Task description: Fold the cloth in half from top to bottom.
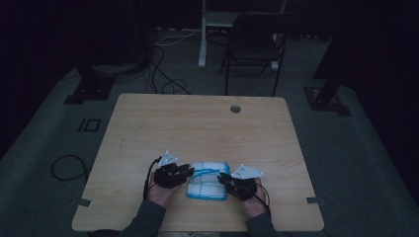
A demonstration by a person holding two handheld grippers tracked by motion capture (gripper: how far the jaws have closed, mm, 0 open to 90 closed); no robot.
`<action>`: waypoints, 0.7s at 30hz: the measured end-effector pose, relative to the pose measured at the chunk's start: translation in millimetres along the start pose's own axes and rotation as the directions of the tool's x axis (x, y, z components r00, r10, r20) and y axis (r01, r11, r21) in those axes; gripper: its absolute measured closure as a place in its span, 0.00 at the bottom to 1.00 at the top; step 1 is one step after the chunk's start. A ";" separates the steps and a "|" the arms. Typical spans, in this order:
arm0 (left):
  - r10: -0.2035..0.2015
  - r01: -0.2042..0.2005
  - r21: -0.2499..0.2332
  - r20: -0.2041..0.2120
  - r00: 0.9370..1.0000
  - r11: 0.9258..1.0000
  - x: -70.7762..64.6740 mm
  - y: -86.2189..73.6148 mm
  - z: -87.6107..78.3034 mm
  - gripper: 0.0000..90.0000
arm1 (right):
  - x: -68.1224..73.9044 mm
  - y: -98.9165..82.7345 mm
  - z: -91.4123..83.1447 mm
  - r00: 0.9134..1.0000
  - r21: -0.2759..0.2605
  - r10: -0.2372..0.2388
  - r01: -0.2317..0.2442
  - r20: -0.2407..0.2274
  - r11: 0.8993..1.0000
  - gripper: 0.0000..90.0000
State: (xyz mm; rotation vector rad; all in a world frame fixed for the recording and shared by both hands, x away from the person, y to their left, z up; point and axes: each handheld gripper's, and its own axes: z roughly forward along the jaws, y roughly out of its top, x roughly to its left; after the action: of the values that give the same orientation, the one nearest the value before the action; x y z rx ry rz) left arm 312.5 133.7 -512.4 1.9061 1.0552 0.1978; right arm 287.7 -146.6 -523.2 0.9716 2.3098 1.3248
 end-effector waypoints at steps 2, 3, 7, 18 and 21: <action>0.001 -0.001 0.009 0.005 1.000 1.000 -2.1 -4.5 -1.7 0.74 | 0.2 -2.2 -2.7 1.000 0.002 0.002 -0.002 -0.001 1.000 0.85; 0.004 -0.004 0.011 0.007 1.000 1.000 -2.6 -5.7 -2.1 0.74 | -0.3 -3.1 -5.2 1.000 -0.003 0.001 -0.001 -0.005 1.000 0.84; 0.006 -0.006 0.013 0.019 1.000 1.000 -7.7 -8.9 -2.9 0.73 | -2.0 -2.1 -12.9 1.000 -0.023 0.005 -0.005 -0.002 1.000 0.82; 0.062 -0.063 0.020 0.086 0.994 0.998 -20.6 -18.8 -9.0 0.90 | -7.2 -2.2 -20.5 1.000 -0.034 0.009 -0.008 0.012 0.999 0.81; 0.072 -0.075 0.025 0.084 0.994 0.997 -22.2 -25.4 -10.9 0.97 | -7.1 -2.7 -19.5 1.000 -0.030 0.011 -0.011 0.013 0.999 0.81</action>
State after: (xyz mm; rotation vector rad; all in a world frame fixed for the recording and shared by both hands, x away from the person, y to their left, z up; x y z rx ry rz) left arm 278.1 129.7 -520.1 1.9630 0.9377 0.1445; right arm 280.8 -164.9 -515.6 0.9824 2.2715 1.3490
